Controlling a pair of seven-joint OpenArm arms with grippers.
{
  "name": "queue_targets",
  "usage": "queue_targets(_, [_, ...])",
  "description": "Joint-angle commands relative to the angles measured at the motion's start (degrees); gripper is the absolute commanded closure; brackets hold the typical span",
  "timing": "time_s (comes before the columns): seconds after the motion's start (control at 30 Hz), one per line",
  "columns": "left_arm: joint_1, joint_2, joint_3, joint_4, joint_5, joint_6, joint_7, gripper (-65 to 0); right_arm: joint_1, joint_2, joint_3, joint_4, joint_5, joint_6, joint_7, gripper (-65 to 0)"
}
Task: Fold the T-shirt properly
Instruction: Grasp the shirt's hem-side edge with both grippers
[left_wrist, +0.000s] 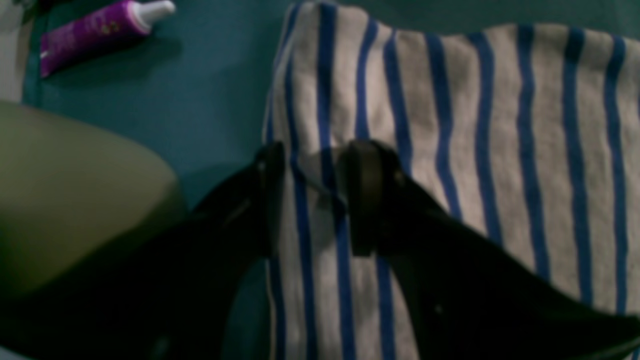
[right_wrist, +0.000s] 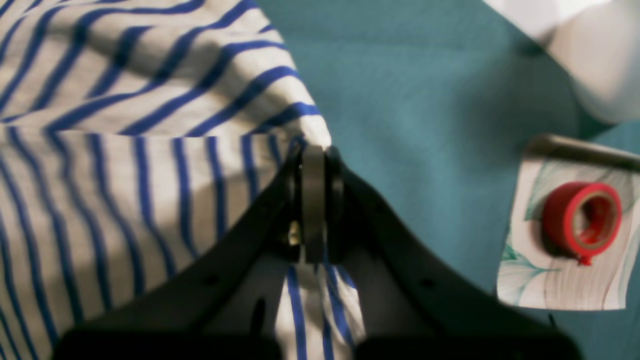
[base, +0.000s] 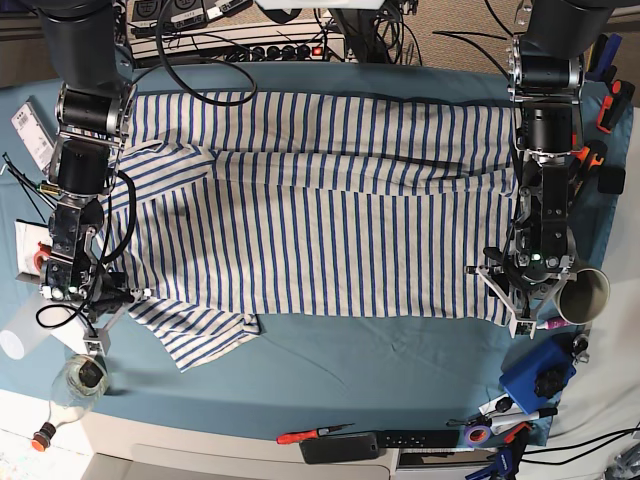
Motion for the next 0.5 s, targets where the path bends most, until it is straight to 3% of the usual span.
queue_targets(0.0, [-1.4,-0.3,-0.2,0.8,-0.4,0.2,-0.8,-22.0,1.8,0.9,0.1,1.8,0.9,0.1,-0.8,0.0])
queue_targets(0.3, [-1.4,-0.3,-0.2,0.8,-0.4,0.2,-0.8,-22.0,0.3,1.0,0.4,11.1,4.5,0.0,-13.1,0.0])
queue_targets(0.47, [-1.4,-0.3,-0.2,0.8,-0.4,0.2,-0.8,-22.0,-3.2,1.0,0.4,11.9,8.1,0.1,-14.2,0.0])
